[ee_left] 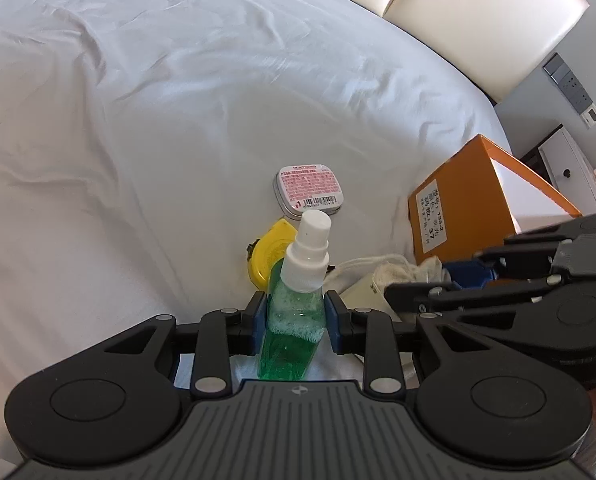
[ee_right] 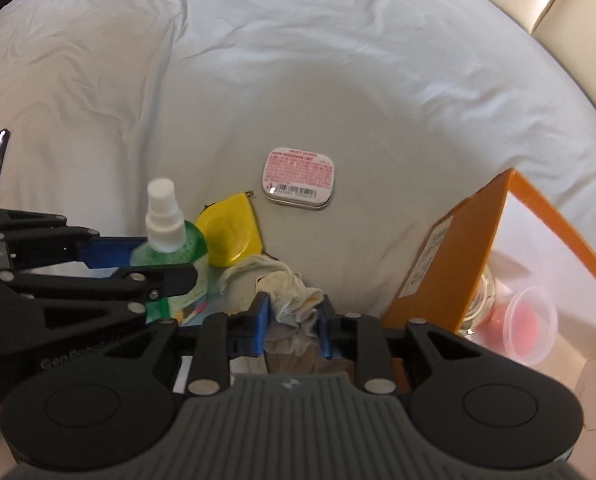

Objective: Organize rigid objects
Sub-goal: 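Grasp the beige drawstring pouch with the right tool while the left tool holds the bottle, then carry the beige pouch over the orange box with the right tool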

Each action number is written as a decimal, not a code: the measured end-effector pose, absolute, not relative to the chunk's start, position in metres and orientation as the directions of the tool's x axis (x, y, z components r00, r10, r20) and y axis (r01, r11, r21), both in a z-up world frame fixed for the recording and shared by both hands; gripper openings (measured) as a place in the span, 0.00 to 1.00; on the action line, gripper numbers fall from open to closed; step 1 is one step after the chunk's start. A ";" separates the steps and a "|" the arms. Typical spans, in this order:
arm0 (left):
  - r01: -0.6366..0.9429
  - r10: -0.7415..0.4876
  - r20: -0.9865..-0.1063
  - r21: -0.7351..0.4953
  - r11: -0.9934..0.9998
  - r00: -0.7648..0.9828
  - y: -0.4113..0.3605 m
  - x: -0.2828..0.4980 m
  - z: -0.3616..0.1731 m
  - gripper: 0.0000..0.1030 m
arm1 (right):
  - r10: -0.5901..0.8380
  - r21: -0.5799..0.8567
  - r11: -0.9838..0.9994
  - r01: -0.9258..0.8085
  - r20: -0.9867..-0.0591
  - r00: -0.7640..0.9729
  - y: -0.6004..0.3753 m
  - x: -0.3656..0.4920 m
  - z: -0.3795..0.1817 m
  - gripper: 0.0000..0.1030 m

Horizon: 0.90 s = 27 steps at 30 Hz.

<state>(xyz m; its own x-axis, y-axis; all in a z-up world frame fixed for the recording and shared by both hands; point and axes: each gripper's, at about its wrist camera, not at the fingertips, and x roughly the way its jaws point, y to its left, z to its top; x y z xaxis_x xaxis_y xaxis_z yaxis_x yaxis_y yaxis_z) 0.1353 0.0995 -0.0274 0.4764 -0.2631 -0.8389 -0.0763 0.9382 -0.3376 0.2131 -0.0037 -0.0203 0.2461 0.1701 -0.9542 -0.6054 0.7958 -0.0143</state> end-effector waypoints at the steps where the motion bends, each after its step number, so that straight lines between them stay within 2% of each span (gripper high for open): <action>1: -0.080 -0.264 -0.839 -0.341 0.937 0.477 0.100 0.136 -0.027 0.33 | 0.168 -0.012 0.793 -0.609 -0.957 0.238 -0.003 0.212 -0.022 0.26; 4: -0.085 -0.264 -0.839 -0.342 0.936 0.476 0.100 0.136 -0.027 0.33 | 0.172 -0.014 0.783 -0.621 -0.956 0.238 -0.006 0.208 -0.021 0.29; 7: -0.092 -0.268 -0.836 -0.351 0.932 0.479 0.102 0.136 -0.027 0.33 | 0.189 0.009 0.788 -0.615 -0.955 0.228 -0.011 0.208 -0.023 0.35; 8: -0.089 -0.271 -0.835 -0.353 0.931 0.478 0.102 0.136 -0.027 0.33 | 0.202 0.021 0.783 -0.622 -0.954 0.222 -0.011 0.206 -0.023 0.40; 10: -0.082 -0.267 -0.837 -0.345 0.935 0.477 0.100 0.136 -0.027 0.33 | 0.216 0.037 0.774 -0.632 -0.954 0.208 -0.009 0.202 -0.027 0.41; 11: -0.080 -0.265 -0.838 -0.342 0.936 0.477 0.100 0.136 -0.027 0.33 | 0.223 0.040 0.773 -0.633 -0.952 0.212 -0.008 0.200 -0.028 0.35; 12: -0.080 -0.265 -0.838 -0.342 0.936 0.477 0.100 0.136 -0.027 0.33 | 0.233 0.043 0.771 -0.635 -0.948 0.219 -0.008 0.198 -0.028 0.21; 21: -0.040 -0.256 -0.799 -0.330 0.943 0.545 0.096 0.121 -0.013 0.33 | 0.294 0.058 0.797 -0.601 -0.906 0.303 -0.020 0.172 -0.003 0.18; 27: -0.017 -0.276 -0.746 -0.359 0.933 0.606 0.098 0.109 0.005 0.33 | 0.395 0.152 0.829 -0.538 -0.839 0.373 -0.057 0.151 0.032 0.19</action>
